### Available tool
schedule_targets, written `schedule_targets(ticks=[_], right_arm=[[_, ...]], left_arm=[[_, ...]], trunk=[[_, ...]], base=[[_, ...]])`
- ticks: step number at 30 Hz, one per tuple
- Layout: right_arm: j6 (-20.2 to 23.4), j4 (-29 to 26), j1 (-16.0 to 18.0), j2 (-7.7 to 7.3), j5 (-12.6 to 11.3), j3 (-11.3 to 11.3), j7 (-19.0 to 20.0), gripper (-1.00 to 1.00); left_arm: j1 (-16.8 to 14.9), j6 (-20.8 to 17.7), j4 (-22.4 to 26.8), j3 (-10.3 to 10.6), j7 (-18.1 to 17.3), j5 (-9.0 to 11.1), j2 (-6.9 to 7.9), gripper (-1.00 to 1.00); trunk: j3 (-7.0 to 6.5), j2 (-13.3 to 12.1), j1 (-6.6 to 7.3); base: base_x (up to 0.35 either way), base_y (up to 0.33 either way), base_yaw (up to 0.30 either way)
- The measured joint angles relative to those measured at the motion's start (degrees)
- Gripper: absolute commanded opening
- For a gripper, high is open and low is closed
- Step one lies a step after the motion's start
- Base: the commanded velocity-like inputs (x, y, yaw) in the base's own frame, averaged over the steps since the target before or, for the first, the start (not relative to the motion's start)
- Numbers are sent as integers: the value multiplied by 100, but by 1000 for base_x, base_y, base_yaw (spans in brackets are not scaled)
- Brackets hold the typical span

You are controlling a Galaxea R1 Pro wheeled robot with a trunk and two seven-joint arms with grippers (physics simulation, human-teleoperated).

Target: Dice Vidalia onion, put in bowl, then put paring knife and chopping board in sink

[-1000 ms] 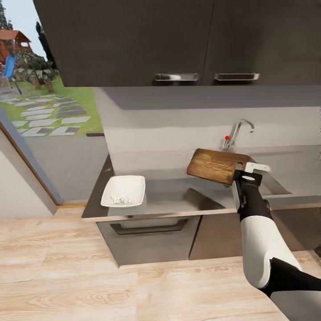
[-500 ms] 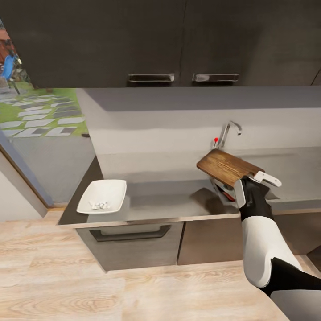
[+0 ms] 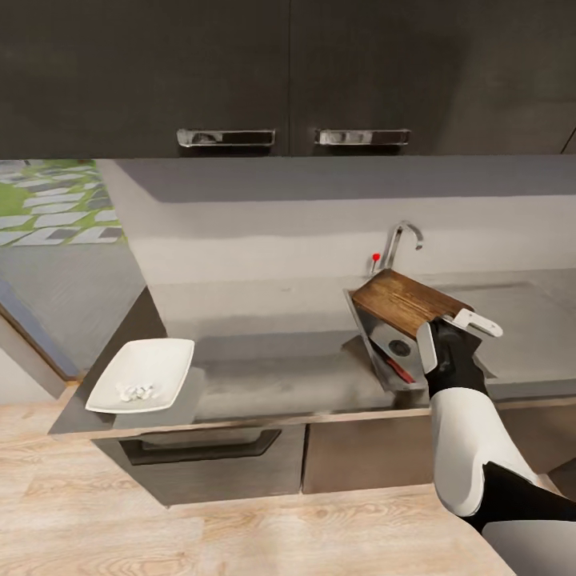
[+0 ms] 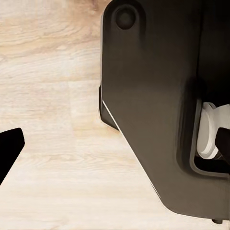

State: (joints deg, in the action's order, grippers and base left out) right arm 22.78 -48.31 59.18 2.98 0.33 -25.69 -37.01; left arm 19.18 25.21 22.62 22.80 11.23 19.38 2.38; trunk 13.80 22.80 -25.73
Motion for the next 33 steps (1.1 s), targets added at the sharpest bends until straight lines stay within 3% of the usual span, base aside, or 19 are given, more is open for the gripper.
schedule_targets(ticks=[13, 20, 26, 33], right_arm=[[-36, 134, 1, -5, -94, -8, -361, -100], [-457, 307, 0, -13, -108, -389, -828, -100], [-792, 463, 0, -8, -151, -416, -1325, -100], [-841, 643, 1, -17, -152, -420, -1414, -100]], left_arm=[[0, 4, 1, -9, -2, 12, 17, 100], [-2, 3, 9, -10, -8, 10, 31, 100], [-2, 3, 18, -9, -8, 9, 44, 100], [-3, 4, 18, -8, -8, 9, 44, 100]], trunk=[[118, 1, 0], [153, 0, -2], [154, 1, -1], [161, 1, 1]], base=[[79, 30, 0], [36, 23, 0], [110, 0, 0], [203, 0, 0]])
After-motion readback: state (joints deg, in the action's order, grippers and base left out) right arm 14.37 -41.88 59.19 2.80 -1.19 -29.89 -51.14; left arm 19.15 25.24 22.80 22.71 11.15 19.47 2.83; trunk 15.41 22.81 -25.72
